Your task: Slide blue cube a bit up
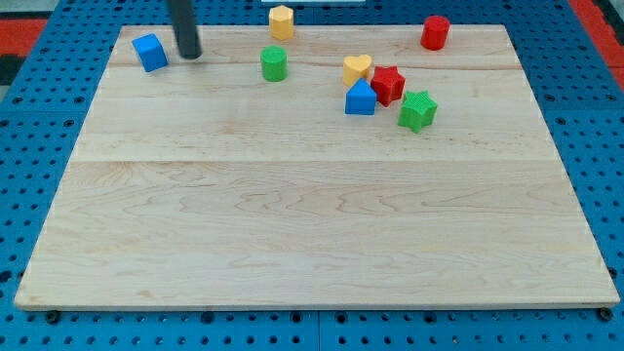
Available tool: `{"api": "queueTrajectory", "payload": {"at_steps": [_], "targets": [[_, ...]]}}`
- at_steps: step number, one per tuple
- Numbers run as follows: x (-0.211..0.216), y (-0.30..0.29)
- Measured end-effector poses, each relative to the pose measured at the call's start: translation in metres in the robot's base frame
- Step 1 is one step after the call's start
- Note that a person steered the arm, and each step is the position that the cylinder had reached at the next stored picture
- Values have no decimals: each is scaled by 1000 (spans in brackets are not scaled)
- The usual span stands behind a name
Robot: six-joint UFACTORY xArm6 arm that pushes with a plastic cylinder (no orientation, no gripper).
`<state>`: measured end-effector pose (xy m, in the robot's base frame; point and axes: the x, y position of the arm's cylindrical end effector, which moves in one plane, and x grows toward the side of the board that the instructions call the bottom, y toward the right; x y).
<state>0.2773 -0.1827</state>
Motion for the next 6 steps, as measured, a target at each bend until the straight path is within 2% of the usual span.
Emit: {"api": "queueTrajectory", "payload": {"at_steps": [1, 2, 3, 6], "targets": [[41, -43], [41, -71], [41, -60], [-8, -57]]}}
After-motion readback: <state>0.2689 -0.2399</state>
